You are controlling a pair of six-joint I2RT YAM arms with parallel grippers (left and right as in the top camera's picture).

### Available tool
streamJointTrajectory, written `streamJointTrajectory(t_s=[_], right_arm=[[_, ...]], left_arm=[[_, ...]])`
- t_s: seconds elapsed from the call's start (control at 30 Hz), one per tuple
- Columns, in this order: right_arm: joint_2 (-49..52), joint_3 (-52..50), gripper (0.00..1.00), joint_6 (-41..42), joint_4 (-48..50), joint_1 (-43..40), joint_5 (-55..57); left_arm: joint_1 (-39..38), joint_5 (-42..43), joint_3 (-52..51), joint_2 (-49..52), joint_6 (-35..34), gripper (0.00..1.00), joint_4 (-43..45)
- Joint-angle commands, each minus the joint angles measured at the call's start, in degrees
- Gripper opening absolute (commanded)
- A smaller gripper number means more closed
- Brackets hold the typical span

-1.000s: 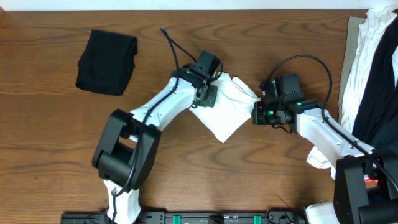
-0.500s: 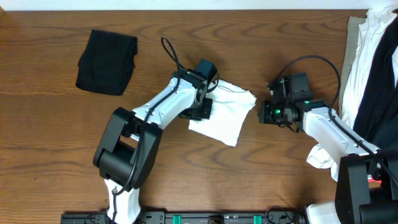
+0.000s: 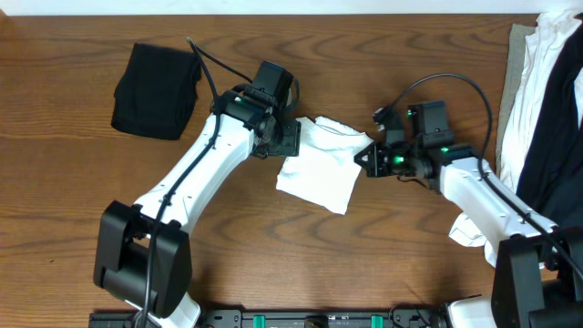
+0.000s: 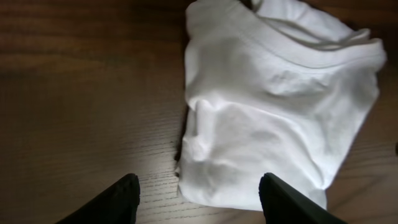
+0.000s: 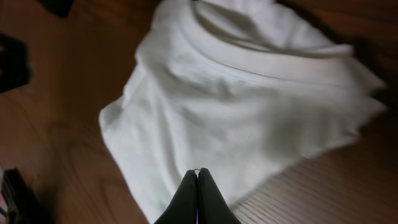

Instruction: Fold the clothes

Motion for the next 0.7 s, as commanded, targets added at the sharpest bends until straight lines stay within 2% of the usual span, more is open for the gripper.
streamJointTrajectory(t_s=[0.0,0.1,0.27,0.67], right_arm=[[1.01,0.98,0.01,-1.25,1.75,2.67,-2.03],[2.6,0.98,0.01,-0.52,4.07,4.37,-2.08],[5.57,0.98,0.01,-0.11,6.49,6.23,-2.12],[15.45,0.98,0.01,1.09,10.64,6.71,-1.84]], left_arm=[[0.92,0.39,0.55,1.6,1.92,0.68,-0.66],[0.94,2.05,0.5,2.12,5.03,0.75,-1.09],[0.96,5.29,0.42,2.14,8.11,0.8,-2.12],[1.16,7.78,-0.02,2.16,9.33,0.81,-3.17]])
